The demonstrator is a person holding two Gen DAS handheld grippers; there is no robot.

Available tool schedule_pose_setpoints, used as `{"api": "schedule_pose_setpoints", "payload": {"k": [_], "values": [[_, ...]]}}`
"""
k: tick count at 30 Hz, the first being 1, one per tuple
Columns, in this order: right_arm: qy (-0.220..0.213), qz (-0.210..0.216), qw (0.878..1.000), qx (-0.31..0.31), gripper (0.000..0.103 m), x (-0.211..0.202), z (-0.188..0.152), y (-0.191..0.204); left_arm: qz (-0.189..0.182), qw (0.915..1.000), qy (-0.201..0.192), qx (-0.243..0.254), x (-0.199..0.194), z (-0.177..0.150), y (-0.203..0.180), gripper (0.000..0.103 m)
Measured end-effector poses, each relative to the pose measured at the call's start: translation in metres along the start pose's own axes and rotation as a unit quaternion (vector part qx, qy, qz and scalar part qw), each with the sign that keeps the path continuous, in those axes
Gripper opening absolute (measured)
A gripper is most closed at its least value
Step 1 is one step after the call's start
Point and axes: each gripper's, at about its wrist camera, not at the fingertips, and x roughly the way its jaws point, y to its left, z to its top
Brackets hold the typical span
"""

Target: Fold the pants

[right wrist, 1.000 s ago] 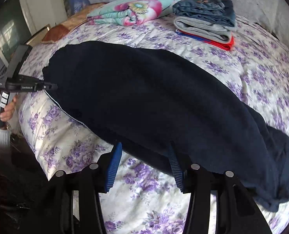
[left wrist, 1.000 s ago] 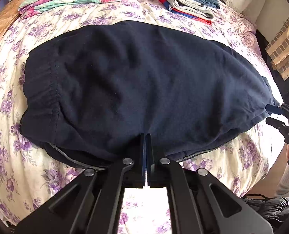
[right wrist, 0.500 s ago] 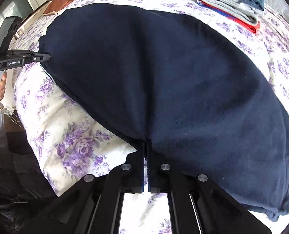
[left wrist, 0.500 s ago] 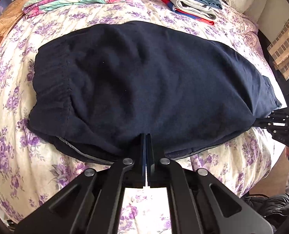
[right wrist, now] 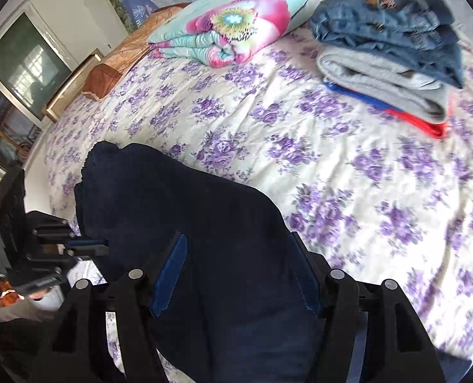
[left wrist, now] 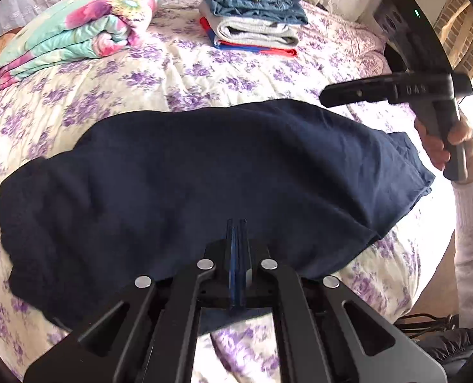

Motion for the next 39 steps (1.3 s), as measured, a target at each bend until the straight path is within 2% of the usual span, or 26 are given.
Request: {"api": "schedule_pose_setpoints", "payload": {"k": [2, 3, 5, 6, 8, 9, 11, 18, 22, 25, 26, 27, 28, 29, 31, 33, 34, 37, 39], "values": [[0.023, -0.026, 0.999, -0.011, 0.066, 0.020, 0.012, -0.005, 0.008, 0.9992, 0.040, -0.002, 0.030, 0.006, 0.000, 0.001], [0.039, -0.024, 0.999, -0.011, 0.066, 0.030, 0.015, -0.010, 0.009, 0.9983, 0.058, -0.007, 0.042, 0.005, 0.003, 0.001], [0.082, 0.006, 0.997, 0.004, 0.065, 0.048, 0.013, -0.018, -0.003, 0.9985, 0.053, -0.011, 0.046, -0.002, 0.008, 0.001], [0.105, 0.024, 0.994, -0.001, 0.062, 0.053, 0.007, -0.018, -0.010, 0.9985, 0.053, -0.013, 0.042, -0.007, 0.012, 0.001], [0.148, 0.060, 0.985, -0.065, 0.063, 0.054, -0.010, 0.001, -0.027, 0.9977, 0.053, -0.032, 0.036, -0.018, 0.021, 0.001], [0.160, 0.075, 0.979, -0.102, 0.064, 0.052, -0.019, 0.011, -0.037, 0.9971, 0.053, -0.040, 0.034, -0.022, 0.025, 0.001], [0.167, 0.093, 0.972, -0.138, 0.068, 0.052, -0.026, 0.021, -0.048, 0.9965, 0.048, -0.051, 0.033, -0.027, 0.029, 0.001], [0.123, 0.151, 0.974, -0.115, 0.067, 0.089, 0.022, 0.025, -0.034, 0.9971, 0.053, -0.042, 0.034, -0.023, 0.025, 0.001], [0.068, 0.183, 0.976, -0.102, 0.066, 0.074, 0.035, 0.033, -0.033, 0.9973, 0.050, -0.043, 0.033, -0.022, 0.026, 0.001], [0.016, 0.221, 0.971, -0.087, 0.051, 0.045, 0.035, 0.033, -0.035, 0.9974, 0.047, -0.041, 0.033, -0.023, 0.027, 0.001], [0.002, 0.227, 0.971, -0.081, 0.041, 0.038, 0.034, 0.033, -0.035, 0.9974, 0.048, -0.041, 0.032, -0.024, 0.026, 0.001], [-0.005, 0.220, 0.972, -0.083, 0.026, 0.034, 0.034, 0.036, -0.035, 0.9973, 0.050, -0.040, 0.032, -0.023, 0.026, 0.001], [-0.005, 0.201, 0.975, -0.091, 0.019, 0.032, 0.033, 0.039, -0.034, 0.9973, 0.051, -0.040, 0.033, -0.021, 0.025, 0.001], [-0.001, 0.178, 0.979, -0.098, 0.005, 0.034, 0.035, 0.043, -0.031, 0.9974, 0.052, -0.038, 0.034, -0.020, 0.023, 0.001], [-0.017, 0.123, 0.987, -0.106, 0.004, 0.031, 0.036, 0.049, -0.025, 0.9977, 0.053, -0.035, 0.034, -0.019, 0.021, 0.001], [-0.042, 0.037, 0.992, -0.113, 0.004, 0.028, 0.043, 0.053, -0.018, 0.9976, 0.058, -0.032, 0.034, -0.016, 0.014, 0.001], [-0.047, 0.009, 0.993, -0.112, 0.004, 0.027, 0.048, 0.053, -0.013, 0.9975, 0.062, -0.030, 0.034, -0.014, 0.013, 0.001], [-0.025, -0.038, 0.994, -0.102, 0.003, 0.036, 0.066, 0.045, 0.009, 0.9975, 0.068, -0.016, 0.038, -0.010, -0.002, 0.001], [0.002, -0.065, 0.993, -0.097, 0.004, 0.069, 0.067, 0.032, 0.013, 0.9970, 0.074, -0.019, 0.043, -0.009, -0.003, 0.001]]}}
